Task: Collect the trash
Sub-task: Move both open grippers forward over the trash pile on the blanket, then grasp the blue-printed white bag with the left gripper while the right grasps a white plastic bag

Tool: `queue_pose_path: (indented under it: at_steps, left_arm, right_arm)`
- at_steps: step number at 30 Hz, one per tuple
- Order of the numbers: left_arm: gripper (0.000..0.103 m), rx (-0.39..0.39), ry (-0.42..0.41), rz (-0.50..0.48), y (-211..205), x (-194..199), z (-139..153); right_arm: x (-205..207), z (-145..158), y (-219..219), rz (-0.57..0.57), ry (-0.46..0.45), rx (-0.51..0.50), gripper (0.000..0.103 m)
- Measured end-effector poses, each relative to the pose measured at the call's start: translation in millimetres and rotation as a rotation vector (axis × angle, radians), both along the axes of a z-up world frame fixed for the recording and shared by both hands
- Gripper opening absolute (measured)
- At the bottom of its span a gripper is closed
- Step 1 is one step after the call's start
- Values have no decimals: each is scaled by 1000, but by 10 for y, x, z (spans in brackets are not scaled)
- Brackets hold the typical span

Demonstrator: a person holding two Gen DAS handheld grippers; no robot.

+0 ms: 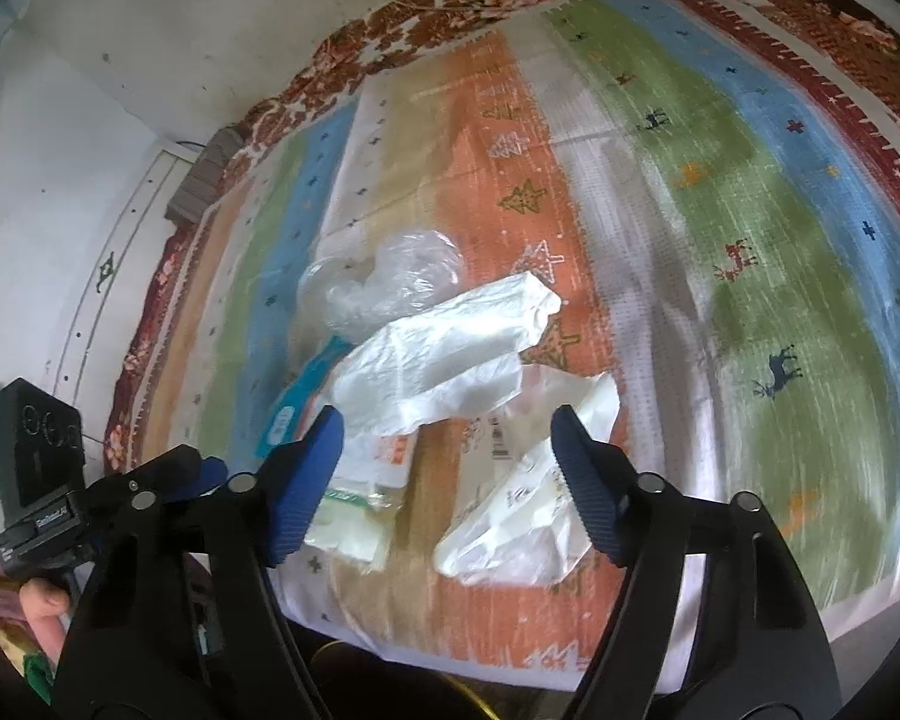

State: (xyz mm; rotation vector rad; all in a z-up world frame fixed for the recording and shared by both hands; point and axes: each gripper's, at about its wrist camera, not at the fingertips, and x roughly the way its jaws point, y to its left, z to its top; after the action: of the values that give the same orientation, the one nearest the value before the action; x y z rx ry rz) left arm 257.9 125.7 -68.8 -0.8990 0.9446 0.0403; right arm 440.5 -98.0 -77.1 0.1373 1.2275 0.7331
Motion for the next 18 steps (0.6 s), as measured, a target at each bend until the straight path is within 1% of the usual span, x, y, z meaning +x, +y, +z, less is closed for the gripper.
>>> queue_pose_path:
  at_steps: [2, 6, 9, 12, 15, 17, 18]
  left_arm:
    - [40, -1, 14, 5, 21, 31, -40]
    - [37, 9, 30, 12, 43, 60, -84]
    - [35, 15, 48, 7, 28, 108, -130]
    - [33, 23, 56, -6, 1, 141, -155]
    - [31, 28, 63, -5, 3, 159, -178]
    - [27, 25, 69, 1, 20, 170, -201]
    - [25, 26, 71, 3, 24, 180, -206]
  right_arm:
    - [46, -56, 17, 4, 16, 1, 59]
    - [102, -140, 66, 14, 32, -6, 52]
    - [147, -205, 97, 13, 43, -17, 48]
    - [190, -260, 133, 9, 50, -29, 47]
    - [221, -310, 155, 11, 61, -33, 42]
    - [240, -329, 170, 14, 68, -31, 40]
    - [248, -339, 180, 17, 70, -33, 36]
